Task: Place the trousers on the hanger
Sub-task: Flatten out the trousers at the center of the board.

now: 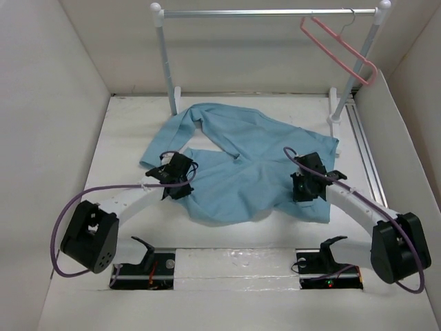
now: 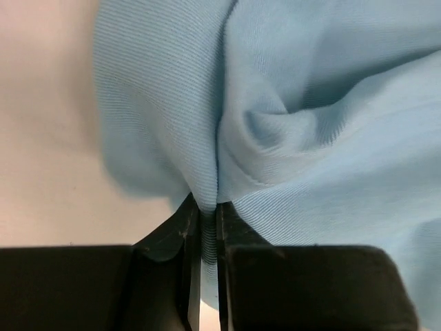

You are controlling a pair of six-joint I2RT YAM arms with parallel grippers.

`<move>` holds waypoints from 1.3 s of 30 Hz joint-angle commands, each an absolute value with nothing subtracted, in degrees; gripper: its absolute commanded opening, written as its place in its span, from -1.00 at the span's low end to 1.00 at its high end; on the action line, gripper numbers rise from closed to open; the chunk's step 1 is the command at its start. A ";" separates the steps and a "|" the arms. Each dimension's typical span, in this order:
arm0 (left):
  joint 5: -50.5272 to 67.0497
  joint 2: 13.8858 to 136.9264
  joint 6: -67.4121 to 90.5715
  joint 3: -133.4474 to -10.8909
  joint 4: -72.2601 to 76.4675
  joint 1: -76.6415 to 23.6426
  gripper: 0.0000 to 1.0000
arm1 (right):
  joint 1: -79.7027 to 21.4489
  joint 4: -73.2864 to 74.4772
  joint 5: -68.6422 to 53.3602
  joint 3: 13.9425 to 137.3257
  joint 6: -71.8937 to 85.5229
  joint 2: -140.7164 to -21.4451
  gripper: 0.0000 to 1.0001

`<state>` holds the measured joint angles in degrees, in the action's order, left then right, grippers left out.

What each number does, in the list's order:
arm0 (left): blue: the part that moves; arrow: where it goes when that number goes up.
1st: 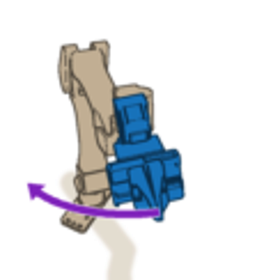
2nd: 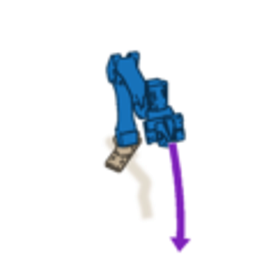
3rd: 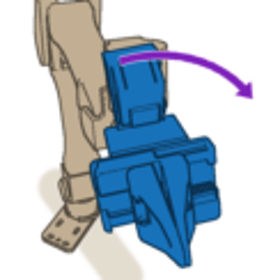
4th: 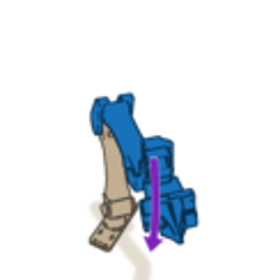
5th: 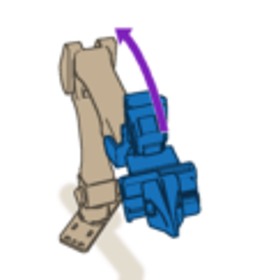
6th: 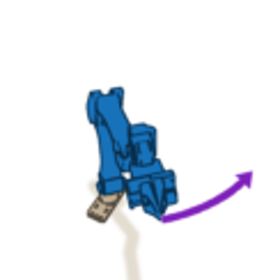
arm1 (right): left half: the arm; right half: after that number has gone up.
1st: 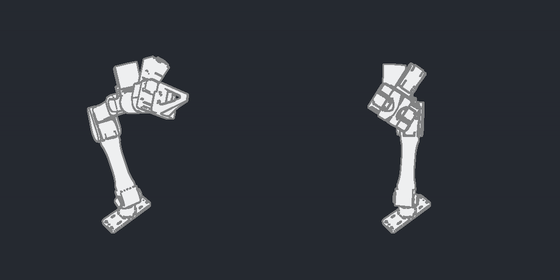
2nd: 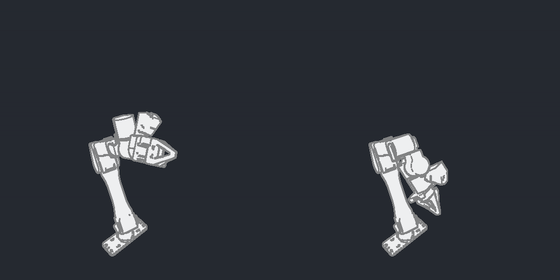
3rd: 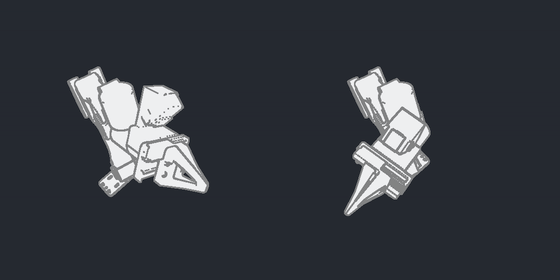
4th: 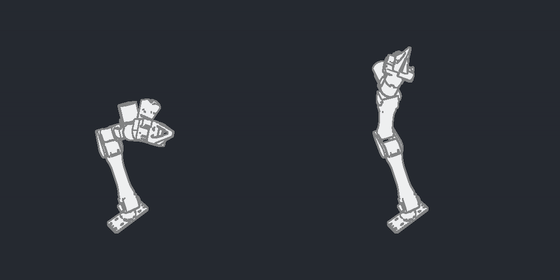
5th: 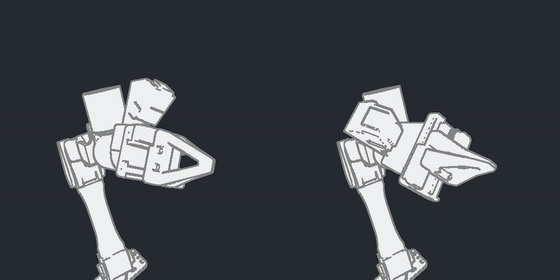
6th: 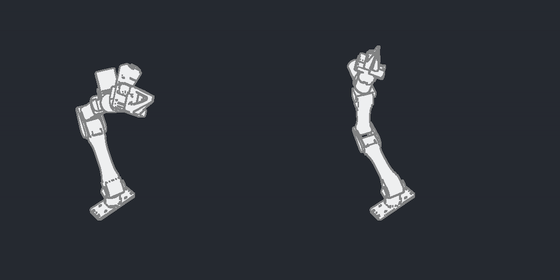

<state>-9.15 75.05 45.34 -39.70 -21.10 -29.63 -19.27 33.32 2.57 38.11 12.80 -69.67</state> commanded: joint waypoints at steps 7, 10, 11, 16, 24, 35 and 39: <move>-14.33 64.86 43.68 -81.88 -40.50 -35.58 -1.00 | -6.09 27.42 3.08 41.30 6.77 -64.69 -1.00; -12.14 68.71 42.90 -89.98 -44.63 -39.36 -0.75 | -1.87 27.86 3.16 43.32 5.90 -64.86 -1.00; -11.95 72.65 42.72 -93.22 -46.65 -40.59 -0.61 | -1.06 27.86 3.34 43.68 5.54 -64.86 -1.00; -12.31 83.91 40.00 -95.44 -46.50 -48.69 0.02 | 4.39 27.34 2.47 45.70 4.22 -65.48 -1.00; -17.02 84.40 38.40 -83.86 -40.53 -41.42 0.55 | 5.01 29.18 1.76 49.04 4.04 -66.62 -1.00; -13.64 48.82 60.27 -44.26 -35.96 -27.34 0.10 | -4.90 34.43 2.89 50.53 1.67 -58.98 0.17; -4.94 46.14 66.62 -34.12 -24.56 -22.69 -0.07 | -13.26 37.18 4.13 51.94 1.93 -57.48 -0.14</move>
